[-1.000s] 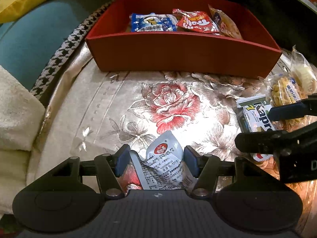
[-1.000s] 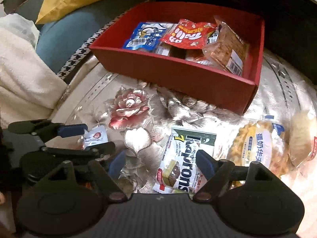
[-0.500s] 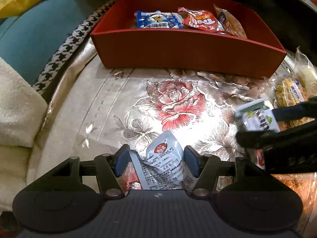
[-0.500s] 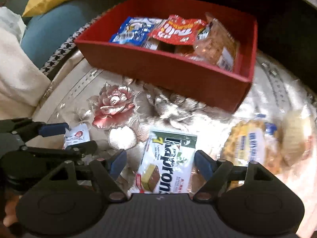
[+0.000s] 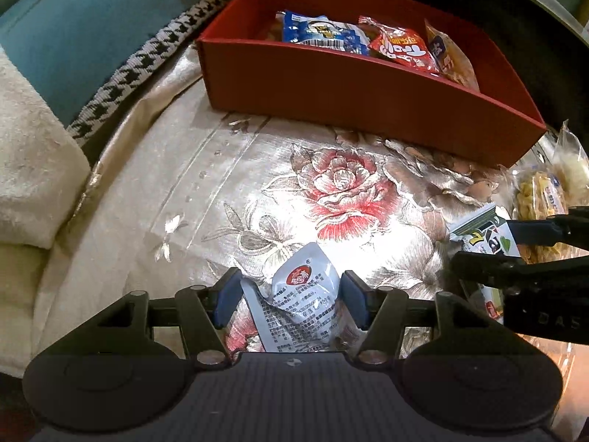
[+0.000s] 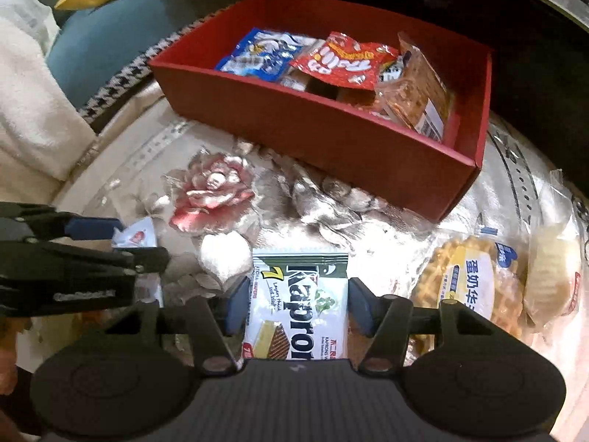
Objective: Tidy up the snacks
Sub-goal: 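Carry the sachet and Kaprons wafer with both grippers over the red tray and lower them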
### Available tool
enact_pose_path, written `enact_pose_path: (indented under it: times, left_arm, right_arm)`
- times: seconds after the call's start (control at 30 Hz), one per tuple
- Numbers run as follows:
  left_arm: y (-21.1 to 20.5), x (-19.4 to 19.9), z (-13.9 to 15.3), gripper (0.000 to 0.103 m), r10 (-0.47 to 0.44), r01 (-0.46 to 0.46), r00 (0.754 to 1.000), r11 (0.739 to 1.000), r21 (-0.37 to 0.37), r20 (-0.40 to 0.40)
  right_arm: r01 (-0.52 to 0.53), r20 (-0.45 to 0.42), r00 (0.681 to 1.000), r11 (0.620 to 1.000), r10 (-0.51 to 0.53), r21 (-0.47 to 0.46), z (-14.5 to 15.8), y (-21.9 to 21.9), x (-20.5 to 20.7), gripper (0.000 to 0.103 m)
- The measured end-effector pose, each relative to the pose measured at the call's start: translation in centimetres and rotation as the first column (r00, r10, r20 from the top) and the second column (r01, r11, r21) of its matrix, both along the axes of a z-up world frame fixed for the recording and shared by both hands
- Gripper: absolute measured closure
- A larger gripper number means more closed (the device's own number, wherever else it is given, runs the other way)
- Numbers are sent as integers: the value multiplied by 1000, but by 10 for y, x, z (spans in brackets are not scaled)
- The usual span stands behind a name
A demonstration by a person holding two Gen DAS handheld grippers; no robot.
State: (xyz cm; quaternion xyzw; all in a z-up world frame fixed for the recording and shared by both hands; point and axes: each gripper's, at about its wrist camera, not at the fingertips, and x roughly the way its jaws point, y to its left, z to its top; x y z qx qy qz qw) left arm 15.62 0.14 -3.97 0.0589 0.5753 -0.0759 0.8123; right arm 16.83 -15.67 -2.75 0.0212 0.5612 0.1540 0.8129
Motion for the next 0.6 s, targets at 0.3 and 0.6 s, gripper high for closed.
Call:
enact_pose_path:
  times: [0.3,0.6]
  left_arm:
    - [-1,5,18,37,15,-14,999,999,-37,45]
    - [-10,7,33,38,3,1,996,999,-45,86]
  right_arm:
    - [36,71,997,998,-39,44,23,-11,4,51]
    - [41,141,989,999,-45,33,40,-11,7,51]
